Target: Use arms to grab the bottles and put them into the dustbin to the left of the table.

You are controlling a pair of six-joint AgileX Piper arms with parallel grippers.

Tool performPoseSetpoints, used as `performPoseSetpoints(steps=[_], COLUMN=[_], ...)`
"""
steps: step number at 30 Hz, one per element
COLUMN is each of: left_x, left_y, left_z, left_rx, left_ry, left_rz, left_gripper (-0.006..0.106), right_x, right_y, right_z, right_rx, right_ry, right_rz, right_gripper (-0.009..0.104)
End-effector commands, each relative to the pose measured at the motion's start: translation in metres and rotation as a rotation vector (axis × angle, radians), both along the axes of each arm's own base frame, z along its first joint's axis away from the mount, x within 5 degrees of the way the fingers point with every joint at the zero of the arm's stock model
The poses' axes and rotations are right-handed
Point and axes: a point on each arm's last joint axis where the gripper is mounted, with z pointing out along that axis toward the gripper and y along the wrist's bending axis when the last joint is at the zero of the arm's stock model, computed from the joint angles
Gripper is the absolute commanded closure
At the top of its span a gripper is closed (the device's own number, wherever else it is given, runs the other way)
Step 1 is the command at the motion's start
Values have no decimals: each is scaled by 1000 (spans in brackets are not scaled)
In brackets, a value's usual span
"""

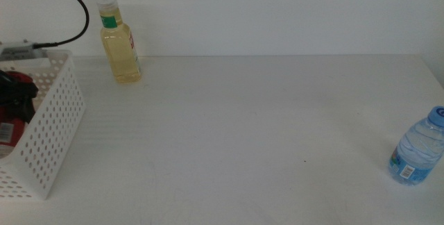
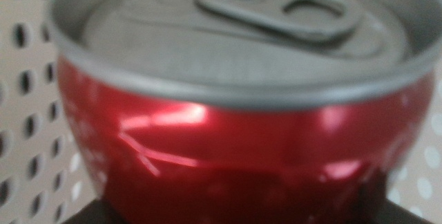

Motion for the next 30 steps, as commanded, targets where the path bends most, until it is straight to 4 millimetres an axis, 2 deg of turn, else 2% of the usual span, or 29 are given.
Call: performPoseSetpoints(steps=[1,14,19,24,27,30], left_x=[2,7,7,7,8,8], left_y=[-4,-7,-8,-8,-6,-6], left_z=[29,9,7,7,7,7], left_rx=[-10,-78,-91,-91,-76,-76], left_ry=[-99,-47,-45,-47,-58,-57], left_rz=[9,19,4,-4,-4,-4], left_gripper=[105,105,98,78,50,32], right_x=[-2,-2,-2,-2,-2,-2], right_y=[-1,-1,-1,-1,-1,-1], right_z=[11,11,11,11,11,11], right_rx=[-12,-12,-12,-12,-12,-12], right_ry=[-111,-111,-111,-111,-111,-111], right_rz=[-10,-10,-10,-10,-10,-10], right_gripper=[21,21,21,21,21,21])
